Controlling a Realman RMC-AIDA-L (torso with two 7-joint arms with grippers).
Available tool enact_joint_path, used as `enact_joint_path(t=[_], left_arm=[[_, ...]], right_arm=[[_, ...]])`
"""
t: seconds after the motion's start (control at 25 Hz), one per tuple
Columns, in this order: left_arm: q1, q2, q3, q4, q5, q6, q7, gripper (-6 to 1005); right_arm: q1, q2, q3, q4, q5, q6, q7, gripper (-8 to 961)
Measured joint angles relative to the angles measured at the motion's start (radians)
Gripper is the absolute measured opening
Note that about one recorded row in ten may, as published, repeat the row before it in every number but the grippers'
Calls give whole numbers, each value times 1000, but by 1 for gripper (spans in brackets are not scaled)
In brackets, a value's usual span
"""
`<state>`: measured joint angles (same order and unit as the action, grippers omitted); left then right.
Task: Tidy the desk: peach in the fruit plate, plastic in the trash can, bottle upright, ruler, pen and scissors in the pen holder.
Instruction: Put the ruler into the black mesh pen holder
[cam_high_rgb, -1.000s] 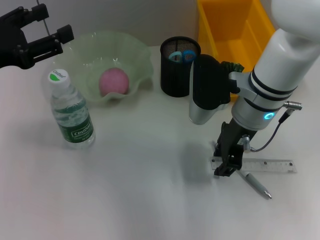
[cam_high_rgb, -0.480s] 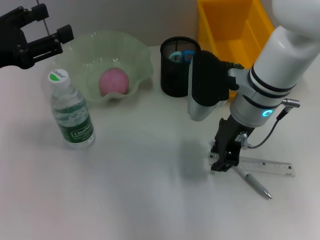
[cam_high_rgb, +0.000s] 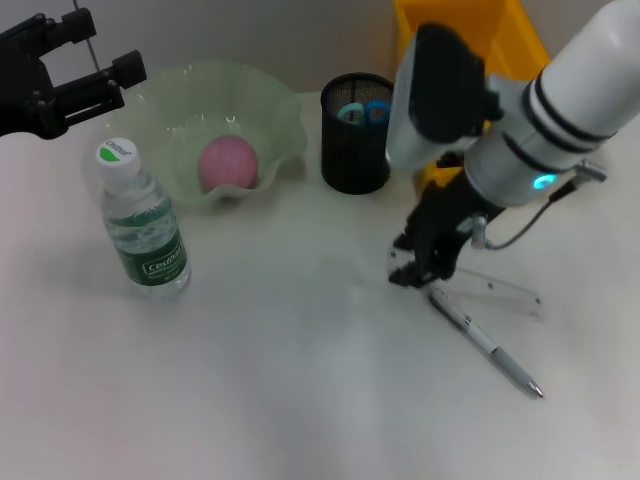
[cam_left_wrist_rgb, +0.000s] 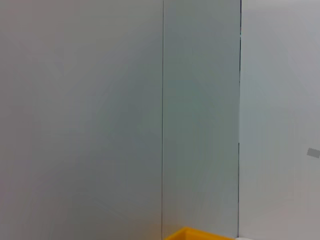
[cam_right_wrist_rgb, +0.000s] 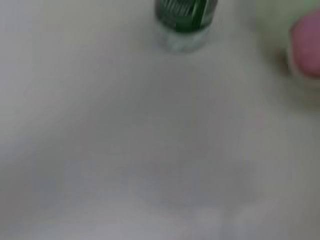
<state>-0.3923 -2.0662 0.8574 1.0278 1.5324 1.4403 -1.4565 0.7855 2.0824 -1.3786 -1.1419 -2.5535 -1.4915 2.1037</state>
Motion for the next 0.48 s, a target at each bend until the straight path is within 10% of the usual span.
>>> enact_joint_path(t=[0.48], left_arm=[[-1,0,0,0,-1,0,2,805]], right_arm=[[-115,0,48,-214,187,151,-34,389]])
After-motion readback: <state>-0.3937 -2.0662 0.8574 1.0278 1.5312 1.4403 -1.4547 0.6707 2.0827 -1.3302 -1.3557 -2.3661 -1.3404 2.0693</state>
